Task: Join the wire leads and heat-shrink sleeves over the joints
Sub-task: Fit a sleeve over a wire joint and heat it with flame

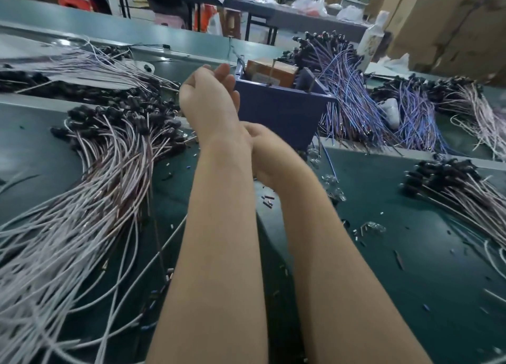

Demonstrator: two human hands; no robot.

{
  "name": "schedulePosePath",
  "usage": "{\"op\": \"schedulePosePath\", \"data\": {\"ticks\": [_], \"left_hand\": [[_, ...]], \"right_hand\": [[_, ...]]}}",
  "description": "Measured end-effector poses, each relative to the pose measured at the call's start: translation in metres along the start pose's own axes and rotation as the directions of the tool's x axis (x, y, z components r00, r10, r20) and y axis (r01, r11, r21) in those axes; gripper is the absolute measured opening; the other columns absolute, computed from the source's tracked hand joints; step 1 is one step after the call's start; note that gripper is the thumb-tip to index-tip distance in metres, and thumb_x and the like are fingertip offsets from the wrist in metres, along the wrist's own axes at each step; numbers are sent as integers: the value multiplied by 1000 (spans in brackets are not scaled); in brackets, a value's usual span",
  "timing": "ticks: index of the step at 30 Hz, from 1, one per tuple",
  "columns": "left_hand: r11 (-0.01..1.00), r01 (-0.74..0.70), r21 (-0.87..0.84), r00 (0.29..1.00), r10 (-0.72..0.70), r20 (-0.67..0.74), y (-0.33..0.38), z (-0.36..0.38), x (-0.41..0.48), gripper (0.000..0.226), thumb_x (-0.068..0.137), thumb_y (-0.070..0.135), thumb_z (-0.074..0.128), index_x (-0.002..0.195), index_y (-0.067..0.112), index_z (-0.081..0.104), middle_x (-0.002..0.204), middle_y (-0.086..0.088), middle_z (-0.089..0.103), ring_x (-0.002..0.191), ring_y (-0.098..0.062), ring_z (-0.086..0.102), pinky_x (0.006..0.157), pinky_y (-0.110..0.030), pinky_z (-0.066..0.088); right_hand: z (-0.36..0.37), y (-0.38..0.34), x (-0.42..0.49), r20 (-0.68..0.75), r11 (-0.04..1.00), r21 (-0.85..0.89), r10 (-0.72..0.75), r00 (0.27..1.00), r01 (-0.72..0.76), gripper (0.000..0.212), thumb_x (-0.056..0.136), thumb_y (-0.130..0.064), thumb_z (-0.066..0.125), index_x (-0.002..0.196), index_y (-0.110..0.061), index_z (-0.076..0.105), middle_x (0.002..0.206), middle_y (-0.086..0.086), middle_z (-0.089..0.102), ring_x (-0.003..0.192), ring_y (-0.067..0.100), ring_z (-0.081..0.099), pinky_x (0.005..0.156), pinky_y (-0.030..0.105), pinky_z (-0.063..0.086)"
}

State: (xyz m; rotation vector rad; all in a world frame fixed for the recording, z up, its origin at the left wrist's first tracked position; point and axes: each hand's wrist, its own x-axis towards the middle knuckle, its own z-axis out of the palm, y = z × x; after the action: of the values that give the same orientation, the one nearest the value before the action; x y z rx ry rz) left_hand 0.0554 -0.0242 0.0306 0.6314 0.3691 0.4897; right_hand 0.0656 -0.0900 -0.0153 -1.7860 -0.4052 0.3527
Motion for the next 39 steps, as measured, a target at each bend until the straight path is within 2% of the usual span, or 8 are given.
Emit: {"op": "schedulePosePath", "data": {"ticks": [4,7,11,15,20,29,34,39], "left_hand": [[983,21,180,994,-41,105,-6,2,-6,18,94,11,42,81,15,54,63,6,57,53,-5,48,47,-16,38],[806,-65,588,970,-87,226,-16,3,-7,23,95,17,43,75,14,55,61,4,52,48,-7,45,44,-17,37],[485,-276,830,947,-13,322,-30,5,-4,29,96,29,44,83,10,61,98,-14,68,92,-27,65,85,-38,53],[487,-207,848,948,-115,297,-33,6,-6,40,101,34,34,103,3,60,113,-18,65,106,-34,61,98,-44,47],[602,-199,774,907,-187,378,-43,2,-7,27,96,13,51,71,14,60,78,-3,67,73,-19,61,74,-33,53],[638,-350,686,797,-182,576,-33,7,-16,17,91,6,56,85,17,67,82,-2,68,74,-12,62,67,-25,54],[348,-627,697,773,168,612,-30,13,-16,14,93,21,55,92,15,67,81,3,65,74,-8,58,72,-20,46],[412,-352,840,833,-271,482,-39,12,-20,37,102,33,37,87,10,61,80,-3,71,47,0,56,48,-16,45]], "right_hand": [[-33,-6,-19,-69,962,272,40,997,-20,15,94,-2,46,84,-8,56,67,3,64,47,11,59,48,22,49],[-52,-7,-26,-178,936,347,0,984,62,14,93,-4,46,84,-9,54,78,5,66,51,15,58,53,24,51],[-70,-15,-33,-262,937,328,-31,965,119,17,90,-4,46,77,-13,52,71,1,69,46,14,54,47,22,45],[-78,-18,-37,-243,998,64,0,970,16,17,88,-3,49,76,-13,55,74,4,70,50,14,58,50,24,50],[-74,-12,-37,-58,929,-341,130,990,-141,15,89,-6,57,78,-15,64,66,1,67,57,11,65,65,25,59],[-77,-12,-33,-261,998,15,-51,964,57,15,94,-2,52,84,-4,63,67,8,64,52,12,59,53,21,54],[-88,-13,-30,-611,847,445,48,790,292,22,98,-8,49,78,-4,57,52,1,63,45,9,59,48,17,49],[-89,-8,-29,-623,681,618,121,773,392,19,97,-9,49,81,-3,57,53,2,65,46,8,61,47,15,49]]}}
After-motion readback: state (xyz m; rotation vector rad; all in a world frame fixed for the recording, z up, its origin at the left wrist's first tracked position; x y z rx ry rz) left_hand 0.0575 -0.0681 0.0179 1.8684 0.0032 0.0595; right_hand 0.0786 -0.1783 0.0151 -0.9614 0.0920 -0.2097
